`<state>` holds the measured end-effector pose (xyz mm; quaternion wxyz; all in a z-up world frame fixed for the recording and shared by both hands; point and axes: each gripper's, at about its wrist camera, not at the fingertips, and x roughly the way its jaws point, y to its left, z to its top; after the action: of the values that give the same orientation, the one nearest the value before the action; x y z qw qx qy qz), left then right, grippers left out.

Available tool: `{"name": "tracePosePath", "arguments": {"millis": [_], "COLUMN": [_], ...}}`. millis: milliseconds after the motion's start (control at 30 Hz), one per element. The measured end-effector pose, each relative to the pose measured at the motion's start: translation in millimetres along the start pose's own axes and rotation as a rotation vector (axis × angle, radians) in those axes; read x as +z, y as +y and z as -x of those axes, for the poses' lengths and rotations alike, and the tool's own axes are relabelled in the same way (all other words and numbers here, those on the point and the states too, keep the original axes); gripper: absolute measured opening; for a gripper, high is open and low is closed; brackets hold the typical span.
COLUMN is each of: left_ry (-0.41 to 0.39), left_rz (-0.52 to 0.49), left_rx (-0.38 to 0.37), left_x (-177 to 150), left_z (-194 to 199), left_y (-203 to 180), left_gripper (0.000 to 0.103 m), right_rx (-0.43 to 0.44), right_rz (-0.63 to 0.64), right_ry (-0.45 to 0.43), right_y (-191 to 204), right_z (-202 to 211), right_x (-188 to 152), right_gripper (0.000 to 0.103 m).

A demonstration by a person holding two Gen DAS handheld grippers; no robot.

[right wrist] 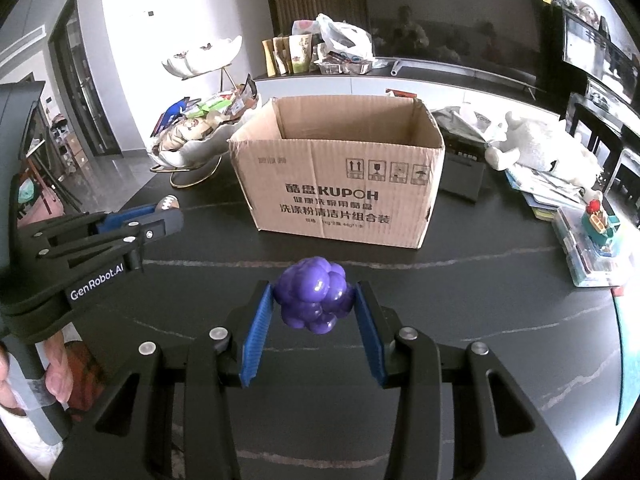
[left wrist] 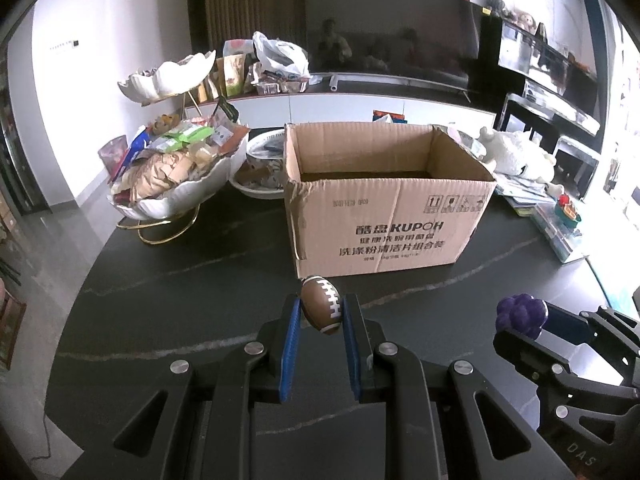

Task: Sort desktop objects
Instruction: 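Lift the football with the left tool while the right tool lifts the grape ball, then carry the football over the box with the left tool while the right tool carries the grape ball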

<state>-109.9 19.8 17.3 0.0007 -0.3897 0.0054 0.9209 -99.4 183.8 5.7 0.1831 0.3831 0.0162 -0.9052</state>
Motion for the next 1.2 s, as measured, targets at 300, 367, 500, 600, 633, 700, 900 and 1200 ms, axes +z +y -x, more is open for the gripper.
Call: {"name": "tracePosePath", "arguments": {"millis": [300,367,500,600,633,700,900,1200], "left_ry": [-0.006,-0.006,-0.003,-0.003,-0.003,-0.004,-0.008,-0.018], "left_rz": [-0.001,0.0,0.002,0.001,0.002,0.003,0.007,0.009], "left_rx": [0.004,0.005,0.005,0.004,0.003,0.002,0.001,-0.003], "left_x": [9,11,14,16,16,17,21,31], "left_z": [-5,-7,-10,-11,-11,-12,-12,-15], "left_y": [2,3,3,3,3,3,3,3], "left_gripper": [0.019,0.019,0.019,0.019,0.019,0.019,0.019,0.019], "right_rx": [0.001,-0.001,-0.004,-0.004,-0.004,-0.004,-0.004,-0.001], "right_rz": [-0.004,-0.002,-0.001,-0.002,-0.002,-0.002,-0.003,-0.003], "right_ry": [-0.003,-0.003,-0.005,-0.003,-0.003,-0.003,-0.006,-0.008], "right_y": [-4,-5,-7,-7,-8,-8,-9,-12], "right_z": [-5,-5,-6,-7,-8,-8,-10,-13], "right_x": [10,13,17,19,19,21,26,36], "right_gripper": [0.039,0.039,0.039,0.039,0.039,0.039,0.039,0.039]}}
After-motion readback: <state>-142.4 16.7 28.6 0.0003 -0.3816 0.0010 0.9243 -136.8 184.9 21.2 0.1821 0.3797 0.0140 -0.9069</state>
